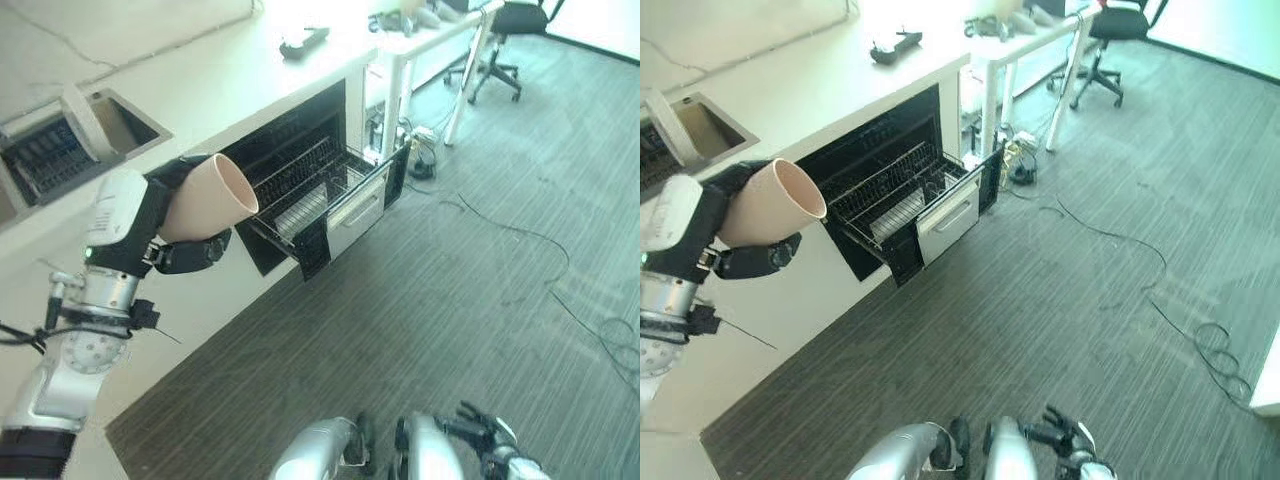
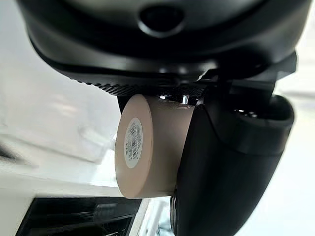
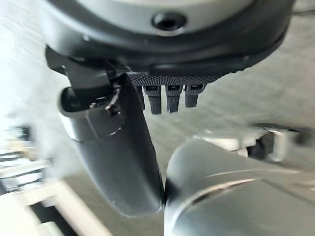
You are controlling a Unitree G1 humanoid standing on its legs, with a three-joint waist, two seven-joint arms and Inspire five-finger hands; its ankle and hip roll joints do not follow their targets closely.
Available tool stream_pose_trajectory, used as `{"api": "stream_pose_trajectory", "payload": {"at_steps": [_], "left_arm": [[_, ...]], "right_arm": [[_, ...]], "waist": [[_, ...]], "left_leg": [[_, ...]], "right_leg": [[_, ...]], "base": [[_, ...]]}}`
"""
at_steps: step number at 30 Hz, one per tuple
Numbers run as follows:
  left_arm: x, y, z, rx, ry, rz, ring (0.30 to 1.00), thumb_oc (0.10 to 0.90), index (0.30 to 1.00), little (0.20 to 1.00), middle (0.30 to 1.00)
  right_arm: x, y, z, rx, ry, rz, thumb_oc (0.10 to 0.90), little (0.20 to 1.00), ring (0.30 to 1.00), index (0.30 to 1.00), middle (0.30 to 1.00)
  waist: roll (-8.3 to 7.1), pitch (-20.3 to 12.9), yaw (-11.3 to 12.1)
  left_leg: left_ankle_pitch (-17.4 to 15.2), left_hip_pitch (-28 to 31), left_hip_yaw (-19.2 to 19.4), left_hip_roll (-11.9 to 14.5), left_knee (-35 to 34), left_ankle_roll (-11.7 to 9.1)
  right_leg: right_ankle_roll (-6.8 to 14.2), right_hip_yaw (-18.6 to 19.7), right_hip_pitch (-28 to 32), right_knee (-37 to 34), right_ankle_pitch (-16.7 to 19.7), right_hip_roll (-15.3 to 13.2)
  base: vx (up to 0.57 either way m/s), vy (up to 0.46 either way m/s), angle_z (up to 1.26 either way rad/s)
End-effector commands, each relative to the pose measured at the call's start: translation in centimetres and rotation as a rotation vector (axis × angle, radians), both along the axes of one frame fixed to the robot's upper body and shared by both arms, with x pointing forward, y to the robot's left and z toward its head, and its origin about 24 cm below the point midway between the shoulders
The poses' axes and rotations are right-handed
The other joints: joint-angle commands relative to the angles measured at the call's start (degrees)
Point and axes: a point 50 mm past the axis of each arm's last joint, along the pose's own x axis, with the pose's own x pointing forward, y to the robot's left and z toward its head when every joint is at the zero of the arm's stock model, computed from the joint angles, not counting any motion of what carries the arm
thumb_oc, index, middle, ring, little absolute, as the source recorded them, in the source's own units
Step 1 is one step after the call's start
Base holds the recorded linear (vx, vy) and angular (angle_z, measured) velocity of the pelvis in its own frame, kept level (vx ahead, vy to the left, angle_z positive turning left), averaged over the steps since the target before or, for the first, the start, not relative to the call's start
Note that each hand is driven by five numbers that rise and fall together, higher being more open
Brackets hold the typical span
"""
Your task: Place the dishes in the dishwasher.
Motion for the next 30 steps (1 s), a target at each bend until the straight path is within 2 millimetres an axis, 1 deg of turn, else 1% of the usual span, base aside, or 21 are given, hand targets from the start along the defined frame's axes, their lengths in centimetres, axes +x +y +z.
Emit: {"api": "stream_pose_trajectory", "payload": {"at_steps": [1,2,4,5,7,8,10,12,14,18,19,21,23,24,25,26,27,28,29,30], "left_arm": [[-1.0,-1.1,6.5,-0.070,-0.316,-0.059,0.300,0.400,0.300,0.300,0.300],[-1.0,-0.9,6.7,-0.068,-0.320,-0.053,0.300,0.400,0.300,0.300,0.300],[-1.1,-0.5,6.9,-0.061,-0.326,-0.049,0.300,0.400,0.300,0.300,0.300],[-1.3,-0.2,7.1,-0.061,-0.326,-0.045,0.300,0.400,0.300,0.300,0.300],[-1.7,0.1,7.2,-0.066,-0.322,-0.035,0.300,0.400,0.300,0.300,0.300],[-1.9,0.1,7.1,-0.072,-0.316,-0.032,0.300,0.400,0.300,0.300,0.300],[-2.4,-0.4,7.1,-0.062,-0.320,-0.044,0.300,0.400,0.300,0.300,0.300],[-2.6,-0.8,7.5,-0.050,-0.325,-0.062,0.300,0.400,0.300,0.300,0.300],[-2.5,-0.9,7.7,-0.048,-0.330,-0.070,0.300,0.400,0.300,0.300,0.300],[-2.7,-0.7,8.6,-0.056,-0.324,-0.079,0.300,0.400,0.300,0.300,0.300],[-2.7,-0.7,8.6,-0.060,-0.323,-0.079,0.300,0.400,0.300,0.300,0.300],[-2.7,-0.5,8.7,-0.086,-0.323,-0.073,0.300,0.400,0.300,0.300,0.300],[-2.7,-0.3,8.6,-0.106,-0.318,-0.073,0.300,0.400,0.300,0.300,0.300],[-2.7,-0.4,8.5,-0.117,-0.315,-0.081,0.300,0.400,0.300,0.300,0.300],[-2.6,-0.6,8.4,-0.123,-0.313,-0.089,0.300,0.400,0.300,0.300,0.300],[-2.5,-1.0,8.2,-0.129,-0.311,-0.110,0.300,0.400,0.300,0.300,0.300],[-2.2,-1.6,8.0,-0.135,-0.314,-0.142,0.300,0.400,0.300,0.300,0.300],[-2.1,-2.1,7.9,-0.138,-0.317,-0.162,0.300,0.400,0.300,0.300,0.300],[-1.8,-2.9,7.8,-0.127,-0.320,-0.176,0.300,0.400,0.300,0.300,0.300],[-1.9,-3.2,7.4,-0.112,-0.323,-0.184,0.300,0.400,0.300,0.300,0.300]], "right_arm": [[-1.2,-1.4,-0.1,-0.043,0.049,0.043,0.800,0.900,0.900,0.900,0.900],[-1.1,-1.5,0.0,-0.042,0.047,0.048,0.800,0.900,0.900,0.900,0.900],[-0.9,-1.3,-0.1,-0.040,0.054,0.067,0.800,0.900,0.900,0.900,0.900],[-0.7,-1.2,-0.1,-0.045,0.061,0.078,0.800,0.900,0.900,0.900,0.900],[-0.7,-1.2,-0.2,-0.053,0.089,0.103,0.800,0.900,0.900,0.900,0.900],[-0.8,-1.2,-0.3,-0.057,0.101,0.107,0.800,0.900,0.900,0.900,0.900],[-0.5,-1.4,0.0,-0.060,0.083,0.079,0.800,0.900,0.900,0.900,0.900],[-0.1,-1.9,0.3,-0.061,0.056,0.050,0.800,0.900,0.900,0.900,0.900],[-0.1,-2.2,0.5,-0.060,0.046,0.031,0.800,0.900,0.900,0.900,0.900],[-0.7,-2.5,0.3,-0.053,0.050,0.035,0.800,0.900,0.900,0.900,0.900],[-0.8,-2.5,0.3,-0.052,0.050,0.037,0.800,0.900,0.900,0.900,0.900],[-0.8,-2.5,0.3,-0.060,0.058,0.063,0.800,0.900,0.900,0.900,0.900],[-0.9,-2.6,0.3,-0.069,0.068,0.088,0.800,0.900,0.900,0.900,0.900],[-0.9,-2.7,0.3,-0.075,0.073,0.095,0.800,0.900,0.900,0.900,0.900],[-1.1,-2.8,0.3,-0.075,0.076,0.097,0.800,0.900,0.900,0.900,0.900],[-1.4,-2.9,0.2,-0.078,0.077,0.090,0.800,0.900,0.900,0.900,0.900],[-1.7,-3.0,0.2,-0.079,0.071,0.070,0.800,0.900,0.900,0.900,0.900],[-1.8,-2.9,0.2,-0.080,0.066,0.055,0.800,0.900,0.900,0.900,0.900],[-1.9,-2.5,0.0,-0.075,0.057,0.041,0.800,0.900,0.900,0.900,0.900],[-1.8,-1.9,-0.2,-0.070,0.049,0.038,0.800,0.900,0.900,0.900,0.900]], "waist": [[2.92,-0.9,-1.0],[2.27,-0.8,-1.0],[2.02,-1.4,-0.9],[1.64,-1.8,-0.5],[0.61,-2.6,0.6],[0.29,-2.9,1.0],[0.03,-3.3,1.7],[0.36,-3.6,1.3],[0.75,-3.8,0.9],[2.11,-4.4,0.3],[2.24,-4.4,0.2],[2.89,-4.3,0.1],[3.08,-4.1,0.0],[2.94,-3.9,0.0],[2.78,-3.6,-0.1],[2.62,-3.0,-0.6],[2.22,-2.3,-1.5],[1.71,-2.2,-1.8],[1.05,-1.3,-1.5],[0.80,-1.3,-1.0]], "left_leg": [[5.6,7.9,-4.0,-0.8,-17.7,0.1],[4.6,8.6,-4.3,-1.0,-17.7,0.1],[3.8,8.8,-5.1,-0.1,-17.7,-0.3],[3.4,9.1,-5.0,0.9,-17.7,-0.9],[3.2,9.4,-4.1,2.2,-17.7,-1.9],[3.3,9.4,-4.1,2.7,-17.7,-2.3],[4.2,8.7,-3.5,5.1,-17.7,-3.6],[5.0,7.7,-3.5,6.5,-17.7,-4.9],[5.4,6.9,-3.4,7.3,-17.7,-5.8],[6.5,6.5,-3.4,8.9,-17.7,-7.6],[6.6,6.5,-3.5,9.1,-17.7,-7.7],[7.1,6.9,-3.9,9.8,-17.7,-8.3],[7.7,7.3,-3.8,10.4,-17.7,-8.7],[9.0,7.4,-2.7,10.5,-17.7,-8.8],[10.3,7.5,-1.4,10.5,-17.7,-8.9],[12.0,7.5,2.2,10.5,-17.7,-9.1],[13.5,8.4,7.5,10.8,-17.7,-9.1],[13.3,9.2,9.5,9.5,-17.7,-9.3],[10.9,8.7,11.9,3.8,-16.8,-6.9],[9.1,8.4,12.8,2.3,-16.5,-5.8]], "right_leg": [[1.7,-2.5,16.1,-27.2,9.6,4.6],[2.6,-0.4,14.8,-27.2,10.2,3.5],[3.5,2.4,14.6,-27.2,10.4,3.0],[4.1,2.3,15.0,-27.2,9.2,2.7],[4.3,0.1,15.8,-27.2,7.0,1.9],[4.3,-0.3,16.2,-27.2,6.6,1.9],[3.5,-2.0,17.0,-27.2,5.4,2.3],[2.8,-3.3,17.6,-27.2,4.2,2.7],[2.2,-3.8,17.8,-27.2,3.6,3.0],[1.0,-5.2,19.1,-27.2,1.9,3.5],[0.8,-5.3,19.3,-27.2,1.7,3.6],[-0.2,-5.6,20.0,-27.2,1.0,4.2],[-0.9,-5.8,20.4,-27.2,0.7,4.6],[-1.4,-6.0,20.8,-27.2,0.4,4.9],[-1.7,-6.3,21.1,-27.2,0.2,5.1],[-2.2,-7.4,21.7,-27.2,-0.1,5.2],[-2.6,-9.2,22.5,-27.2,-0.3,4.6],[-2.5,-9.6,23.1,-27.2,-0.7,4.1],[-2.2,-10.2,23.3,-27.2,0.3,3.8],[-1.9,-10.3,23.4,-27.2,0.6,4.3]], "base": [[0.22,-0.343,0.19],[0.18,-0.299,0.43],[0.17,-0.330,0.29],[0.20,-0.402,0.12],[0.18,-0.386,0.38],[0.14,-0.390,0.15],[0.08,-0.356,0.11],[0.02,-0.234,0.70],[-0.02,-0.142,0.61],[0.04,-0.139,0.32],[0.08,-0.147,0.20],[0.07,-0.126,0.02],[0.07,-0.125,0.04],[0.08,-0.151,0.06],[0.06,-0.166,0.07],[0.03,-0.141,0.16],[0.06,-0.134,0.69],[0.02,-0.085,1.42],[0.04,-0.032,1.63],[0.02,0.054,0.97]]}}
